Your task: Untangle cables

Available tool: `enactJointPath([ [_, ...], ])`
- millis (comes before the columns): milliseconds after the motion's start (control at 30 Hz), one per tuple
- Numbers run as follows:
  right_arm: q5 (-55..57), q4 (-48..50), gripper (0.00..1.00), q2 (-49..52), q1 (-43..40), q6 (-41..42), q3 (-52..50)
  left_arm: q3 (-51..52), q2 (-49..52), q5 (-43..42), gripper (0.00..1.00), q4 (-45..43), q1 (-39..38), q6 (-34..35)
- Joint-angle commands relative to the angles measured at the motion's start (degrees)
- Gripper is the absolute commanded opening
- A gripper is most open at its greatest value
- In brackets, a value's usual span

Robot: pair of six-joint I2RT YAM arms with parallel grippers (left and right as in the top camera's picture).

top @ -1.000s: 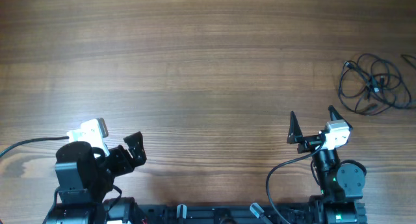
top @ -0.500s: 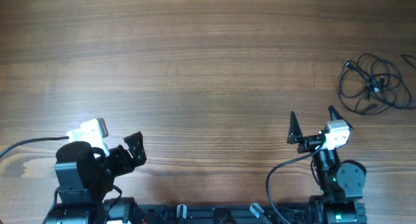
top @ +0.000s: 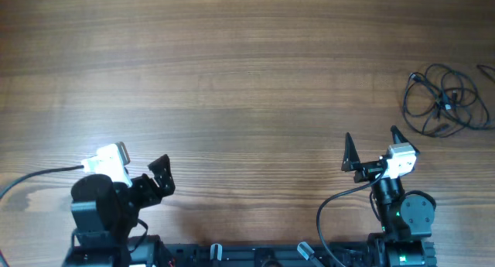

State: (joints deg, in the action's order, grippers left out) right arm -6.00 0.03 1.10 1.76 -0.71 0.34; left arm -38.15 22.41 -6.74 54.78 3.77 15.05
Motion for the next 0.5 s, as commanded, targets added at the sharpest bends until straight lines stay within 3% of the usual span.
enactJointPath([
  [0, -1.07, 0.33, 1.0, -0.83, -0.35, 0.85, -0.04, 7.23, -5.84, -0.52, 1.0, -4.46, -0.17, -1.09],
  [467, -1.07, 0.33, 1.0, -0.83, -0.35, 0.85, -0.04, 25.68, -22.25, -2.82, 1.0, -24.63, -0.17, -0.55],
])
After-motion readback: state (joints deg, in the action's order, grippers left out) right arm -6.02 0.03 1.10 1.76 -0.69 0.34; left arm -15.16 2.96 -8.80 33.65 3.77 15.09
